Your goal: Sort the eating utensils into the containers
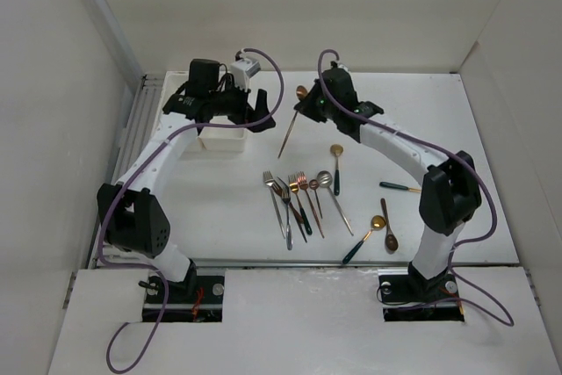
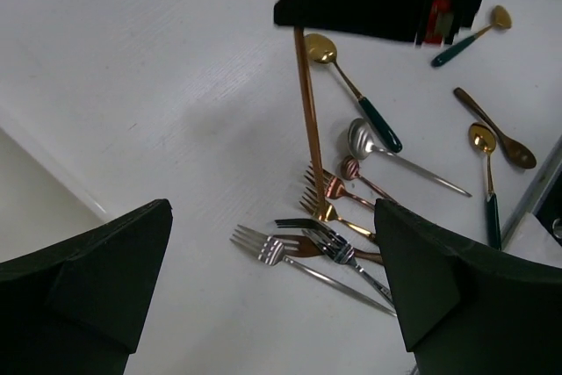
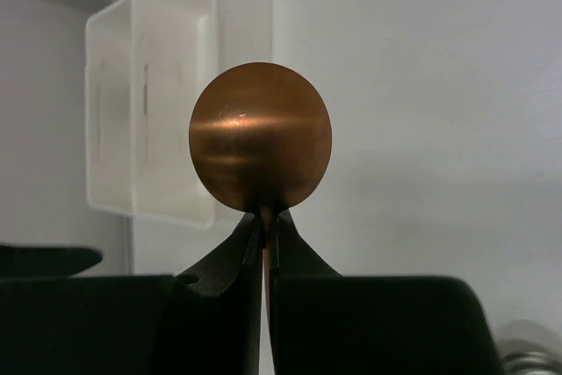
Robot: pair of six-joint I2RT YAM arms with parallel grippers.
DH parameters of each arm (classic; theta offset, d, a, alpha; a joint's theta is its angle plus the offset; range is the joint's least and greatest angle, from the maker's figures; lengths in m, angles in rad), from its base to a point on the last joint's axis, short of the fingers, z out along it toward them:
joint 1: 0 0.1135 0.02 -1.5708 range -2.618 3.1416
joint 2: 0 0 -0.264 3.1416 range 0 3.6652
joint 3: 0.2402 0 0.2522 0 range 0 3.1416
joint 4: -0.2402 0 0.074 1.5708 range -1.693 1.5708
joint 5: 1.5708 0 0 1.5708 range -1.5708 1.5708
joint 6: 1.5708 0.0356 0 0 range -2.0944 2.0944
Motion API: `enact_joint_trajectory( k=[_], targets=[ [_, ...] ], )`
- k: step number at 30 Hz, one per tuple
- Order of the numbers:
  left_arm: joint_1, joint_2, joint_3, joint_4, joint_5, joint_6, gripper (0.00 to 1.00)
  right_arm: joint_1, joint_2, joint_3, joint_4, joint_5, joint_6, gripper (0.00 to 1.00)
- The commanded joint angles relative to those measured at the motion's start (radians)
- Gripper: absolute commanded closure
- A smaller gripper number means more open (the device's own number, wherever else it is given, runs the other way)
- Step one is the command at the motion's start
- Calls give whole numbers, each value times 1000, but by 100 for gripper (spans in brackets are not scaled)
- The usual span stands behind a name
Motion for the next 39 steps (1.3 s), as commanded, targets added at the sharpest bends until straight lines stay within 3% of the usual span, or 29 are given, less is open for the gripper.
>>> enact_joint_trajectory(
  k=[1,16,20,21,22,25,28,29,30,32,35,36,38,39],
  targets=[
    [-5,8,36,44,92,-19,0,35,-52,54,72,-89,53,100],
    [-17,-12,-78,75,85,4,6,67,7,128,124,-250,197,100],
    [-17,-12,-90,95,74,-17,25,67,7,118,175,-296,209,100],
    [-17,-12,-90,95,74,-27,34,67,7,118,175,-308,209,100],
    [-17,-12,-90,95,74,-27,45,76,17,118,175,-327,209,100],
    [-17,-3,-79,104,27,-57,100,76,36,118,184,-359,209,100],
    [-17,-3,-70,104,-20,-70,100,76,47,118,184,-386,200,100],
    [-17,-3,-70,104,-59,-70,100,76,57,118,184,-414,200,94],
    [-17,-3,-61,104,-82,-70,100,66,57,131,184,-426,185,82],
    [-17,-3,-52,104,-180,-70,100,56,70,140,184,-439,154,44],
    [-17,7,-23,95,-330,-70,100,29,47,112,172,-419,119,28],
    [-17,7,-14,95,-460,-70,100,20,36,100,158,-381,108,15],
    [3,16,6,120,-596,-90,100,1,2,80,68,-315,46,0],
    [49,26,6,136,-668,-90,100,-13,2,80,19,-273,13,0]
  ],
)
